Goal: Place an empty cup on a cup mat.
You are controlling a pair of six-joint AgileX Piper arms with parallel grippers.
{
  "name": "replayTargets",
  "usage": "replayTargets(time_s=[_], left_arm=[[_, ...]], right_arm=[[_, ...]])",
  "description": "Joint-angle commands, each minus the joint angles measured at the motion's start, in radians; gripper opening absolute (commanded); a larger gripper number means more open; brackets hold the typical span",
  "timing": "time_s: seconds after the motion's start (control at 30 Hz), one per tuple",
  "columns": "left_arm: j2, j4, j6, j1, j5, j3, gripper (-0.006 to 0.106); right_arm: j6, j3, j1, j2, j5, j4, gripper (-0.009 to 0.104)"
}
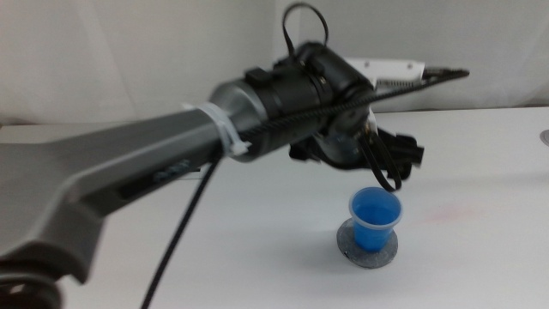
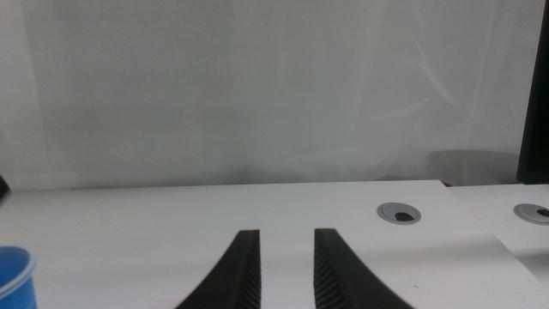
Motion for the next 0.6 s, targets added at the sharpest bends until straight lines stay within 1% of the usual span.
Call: replayTargets(time_s=[0.0,0.1,0.23,0.37,0.57], left_arm=[[-0.051,0.059,0.011,0.001,0.009,-0.002,0.091],[-0.103,0.132,0.038,0.016,0.040,-0.002,0.090],[-0.160,0.208,0.043,0.095,0.115,-0.002,0.089],[-0.205,0.234,0.070,0.222,0.185,-0.002,0.089],[-0.253,0.234,0.164,0.471,0.214,-0.002,0.089]], right_arm=[[-0.007,0.039,0.003,-0.032,0.000,-0.004,0.024],[-0.007,0.039,0.003,-0.032,0.000,-0.004,0.024],[-0.007,0.039,0.003,-0.032,0.000,-0.004,0.024],[-0.007,0.039,0.003,-0.032,0.000,-0.004,0.024],[-0.007,0.039,0.003,-0.032,0.000,-0.004,0.024]])
